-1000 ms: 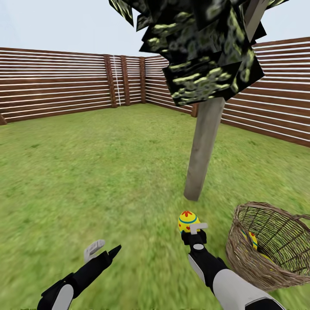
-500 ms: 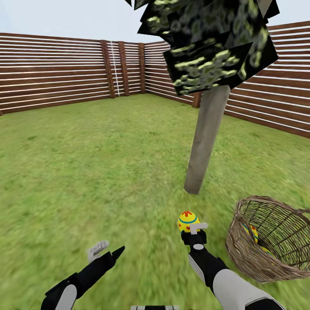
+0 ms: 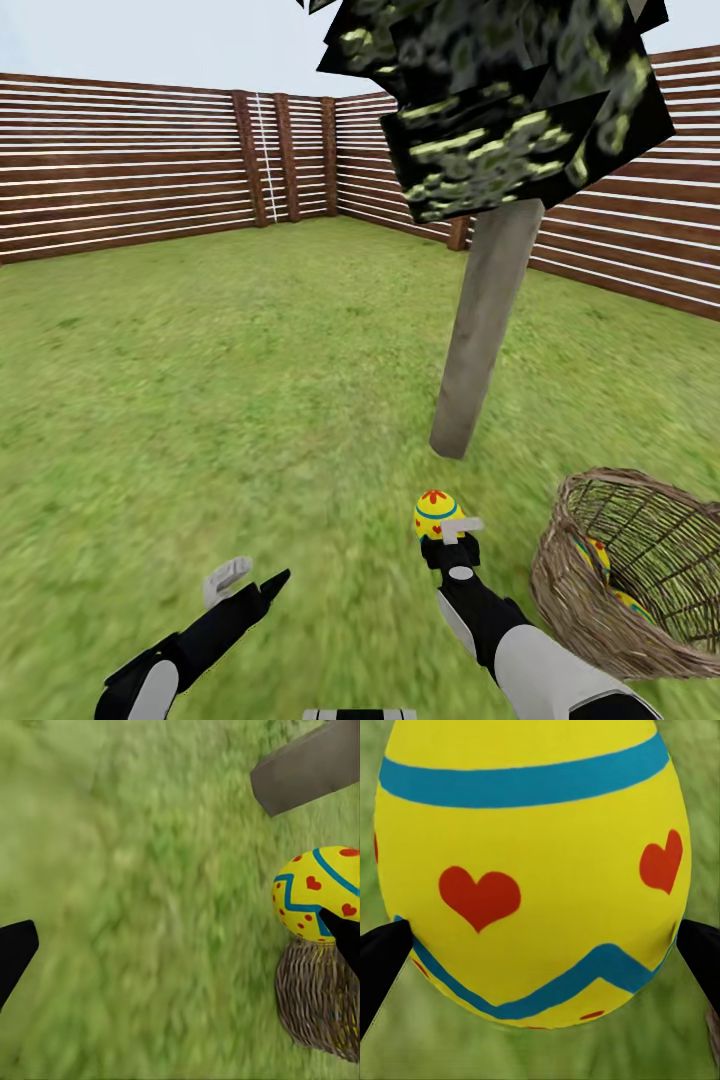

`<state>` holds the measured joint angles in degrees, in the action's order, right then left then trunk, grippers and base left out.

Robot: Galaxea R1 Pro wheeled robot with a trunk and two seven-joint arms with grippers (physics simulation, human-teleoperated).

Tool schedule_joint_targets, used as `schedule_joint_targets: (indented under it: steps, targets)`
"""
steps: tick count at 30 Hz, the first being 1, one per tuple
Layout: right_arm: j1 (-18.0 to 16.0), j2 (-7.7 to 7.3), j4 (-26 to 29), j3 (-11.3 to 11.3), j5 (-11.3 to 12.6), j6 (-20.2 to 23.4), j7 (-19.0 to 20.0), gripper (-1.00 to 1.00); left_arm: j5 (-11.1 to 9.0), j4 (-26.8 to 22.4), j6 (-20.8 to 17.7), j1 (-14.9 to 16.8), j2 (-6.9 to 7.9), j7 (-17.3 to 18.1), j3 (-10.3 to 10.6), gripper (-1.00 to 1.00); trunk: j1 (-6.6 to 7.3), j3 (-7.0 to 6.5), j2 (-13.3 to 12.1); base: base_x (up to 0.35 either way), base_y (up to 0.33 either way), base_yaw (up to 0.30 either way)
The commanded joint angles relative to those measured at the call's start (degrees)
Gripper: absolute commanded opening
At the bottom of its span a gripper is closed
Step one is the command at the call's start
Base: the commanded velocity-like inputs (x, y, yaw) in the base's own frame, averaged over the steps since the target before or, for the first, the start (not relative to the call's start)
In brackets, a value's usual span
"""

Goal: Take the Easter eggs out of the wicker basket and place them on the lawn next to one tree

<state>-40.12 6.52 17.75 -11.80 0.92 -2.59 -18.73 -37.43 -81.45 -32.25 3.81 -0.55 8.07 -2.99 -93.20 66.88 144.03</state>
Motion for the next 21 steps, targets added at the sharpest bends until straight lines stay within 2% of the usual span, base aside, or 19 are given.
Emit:
schedule_joint_targets:
  steps: [1, 6, 10, 21]
  targets:
    - [-0.04, -0.01, -0.06, -0.33, 0.14, -0.14, -0.26, -1.0, -0.2, -0.03, -0.44, 0.02, -0.06, 0.19, -0.17, 1.0, -0.02, 0.05, 0.02, 0.287, 0.0, 0.0]
    - [-0.04, -0.01, -0.03, -0.33, 0.14, -0.14, -0.26, -1.0, -0.19, -0.04, -0.49, 0.0, -0.06, 0.15, 0.11, 1.0, -0.02, 0.05, 0.02, 0.149, 0.0, 0.0]
    - [-0.04, -0.01, 0.0, -0.33, 0.14, -0.14, -0.26, -1.0, -0.19, -0.53, -0.6, 0.03, 0.01, -0.04, 2.45, 1.0, -0.02, 0.05, 0.02, 0.011, 0.0, 0.0]
    - [-0.04, -0.01, 0.01, -0.33, 0.14, -0.14, -0.26, -1.0, -0.1, -0.82, -0.55, 0.01, 0.02, -0.38, 2.9, 1.0, -0.3, 2.48, 0.16, 0.0, 0.0, 0.0]
